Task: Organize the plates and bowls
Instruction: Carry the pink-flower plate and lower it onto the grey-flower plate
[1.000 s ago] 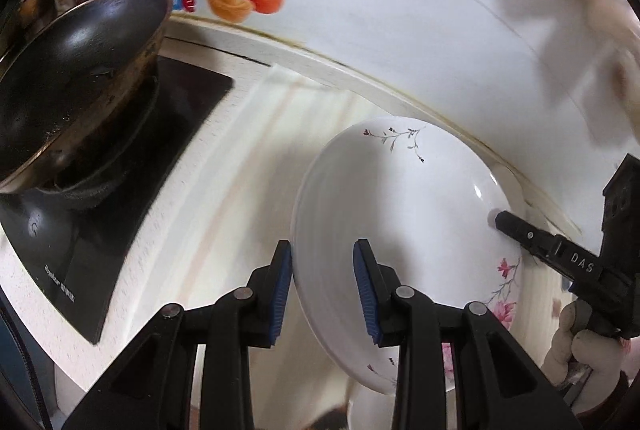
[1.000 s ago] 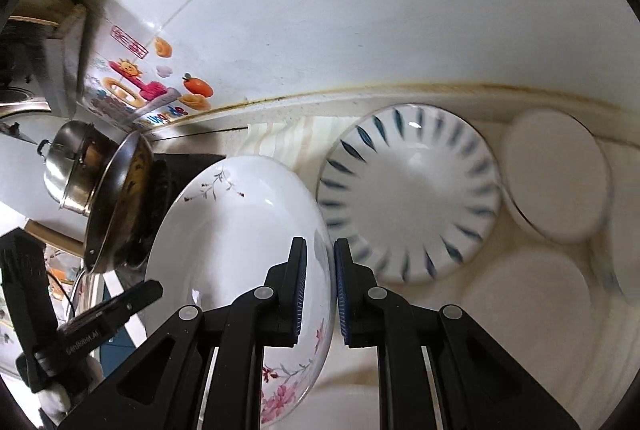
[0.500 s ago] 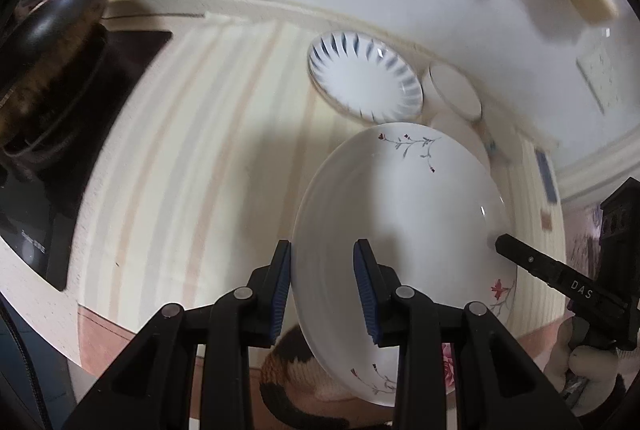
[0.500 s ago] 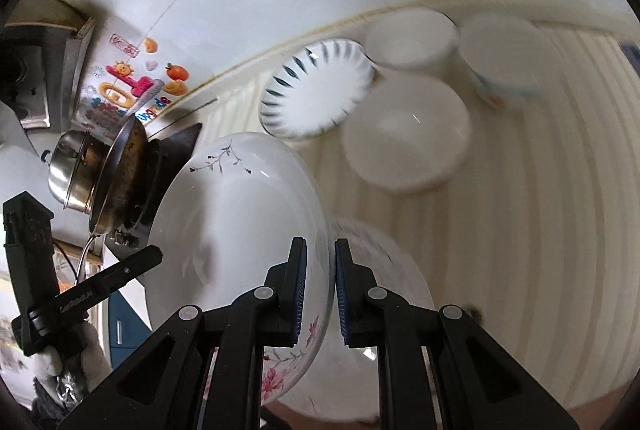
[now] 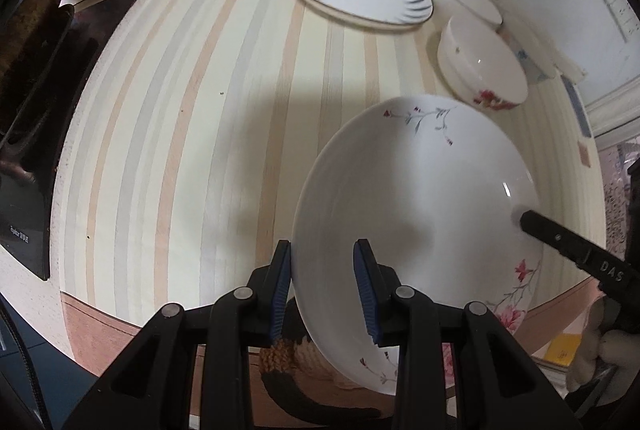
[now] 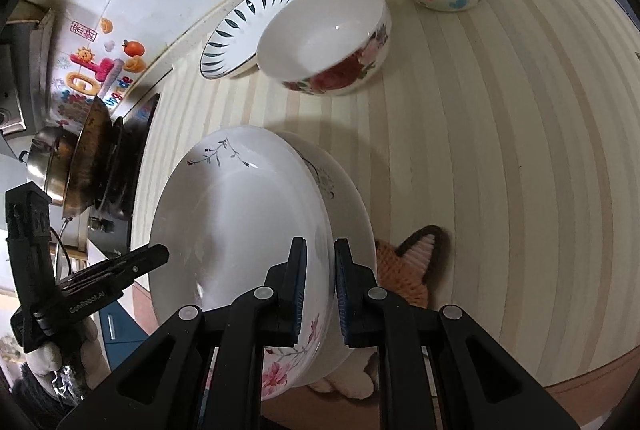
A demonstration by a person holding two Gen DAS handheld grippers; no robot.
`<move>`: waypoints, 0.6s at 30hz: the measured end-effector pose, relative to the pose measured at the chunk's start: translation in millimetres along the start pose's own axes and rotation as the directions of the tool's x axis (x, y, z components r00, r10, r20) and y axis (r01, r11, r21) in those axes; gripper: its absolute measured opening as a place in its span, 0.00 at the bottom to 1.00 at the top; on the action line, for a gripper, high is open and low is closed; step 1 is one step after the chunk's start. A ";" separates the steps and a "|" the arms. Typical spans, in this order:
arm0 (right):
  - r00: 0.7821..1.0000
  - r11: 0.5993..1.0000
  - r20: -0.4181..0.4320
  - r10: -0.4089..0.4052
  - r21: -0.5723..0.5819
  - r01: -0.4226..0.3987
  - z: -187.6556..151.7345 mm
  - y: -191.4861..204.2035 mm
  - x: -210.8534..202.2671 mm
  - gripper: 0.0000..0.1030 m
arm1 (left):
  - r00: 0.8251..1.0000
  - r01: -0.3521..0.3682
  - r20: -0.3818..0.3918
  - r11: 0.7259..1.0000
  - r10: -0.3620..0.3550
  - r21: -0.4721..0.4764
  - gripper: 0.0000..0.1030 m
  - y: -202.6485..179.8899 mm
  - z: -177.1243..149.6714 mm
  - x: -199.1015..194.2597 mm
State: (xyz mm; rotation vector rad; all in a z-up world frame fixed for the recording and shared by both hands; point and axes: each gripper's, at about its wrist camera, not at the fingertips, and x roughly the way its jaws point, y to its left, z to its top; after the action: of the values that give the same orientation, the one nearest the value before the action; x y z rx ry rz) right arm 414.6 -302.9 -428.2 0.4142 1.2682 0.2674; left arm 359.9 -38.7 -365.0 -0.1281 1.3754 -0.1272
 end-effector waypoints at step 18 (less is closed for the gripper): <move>0.999 0.999 -0.027 -0.041 -0.022 0.040 5.5 -1.9 13.2 0.15 | 0.999 -0.052 -0.009 0.998 0.052 0.025 0.28 -10.8 -0.9 14.4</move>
State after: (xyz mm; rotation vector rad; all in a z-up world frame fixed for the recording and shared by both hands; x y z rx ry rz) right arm 423.5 -300.0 -439.2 0.3672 1.2978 0.2531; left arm 361.5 -51.7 -377.3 -0.0713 1.3855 -0.1016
